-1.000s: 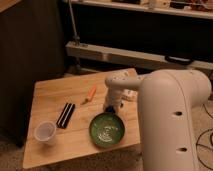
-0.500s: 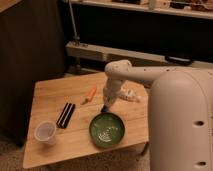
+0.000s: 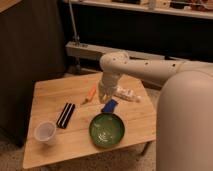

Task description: Place the white sponge in the ceramic cup

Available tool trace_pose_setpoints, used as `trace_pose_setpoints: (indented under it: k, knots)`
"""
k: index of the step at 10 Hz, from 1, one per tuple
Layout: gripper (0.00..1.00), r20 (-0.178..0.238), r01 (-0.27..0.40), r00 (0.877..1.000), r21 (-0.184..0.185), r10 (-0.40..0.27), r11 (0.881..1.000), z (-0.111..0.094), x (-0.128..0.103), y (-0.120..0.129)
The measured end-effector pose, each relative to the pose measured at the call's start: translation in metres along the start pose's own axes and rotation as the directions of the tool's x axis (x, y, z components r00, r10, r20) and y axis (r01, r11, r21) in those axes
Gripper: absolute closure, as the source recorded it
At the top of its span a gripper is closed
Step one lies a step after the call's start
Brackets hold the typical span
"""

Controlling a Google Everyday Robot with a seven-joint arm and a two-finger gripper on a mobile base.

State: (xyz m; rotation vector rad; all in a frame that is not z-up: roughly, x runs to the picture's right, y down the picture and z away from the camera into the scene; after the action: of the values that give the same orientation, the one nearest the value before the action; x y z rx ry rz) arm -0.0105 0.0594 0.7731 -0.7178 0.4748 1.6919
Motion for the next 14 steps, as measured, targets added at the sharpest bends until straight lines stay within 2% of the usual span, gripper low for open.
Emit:
trace_pose_setpoints:
  k: [2,4,5,7,8,10,14]
  knots:
    - [0.73,0.061,0.046,0.997,-0.008,-0.046,0.999,0.004,0.002,0.000]
    - [0.56,0.108,0.041,0.993,-0.005,-0.040,0.999,0.011,-0.001,-0.010]
    - [0.44,0.138,0.033,0.990,0.012,-0.034,0.999,0.020,-0.005,-0.017]
    - [0.26,0.167,0.003,0.986,0.049,-0.011,0.999,0.035,-0.017,-0.021]
    - [0.20,0.176,-0.027,0.984,0.068,0.014,0.997,0.039,-0.025,-0.022]
    - [0.20,0.172,-0.062,0.984,0.093,0.045,0.994,0.044,-0.037,-0.024]
    - [0.20,0.075,-0.121,0.991,0.136,0.112,0.983,0.049,-0.057,-0.036]
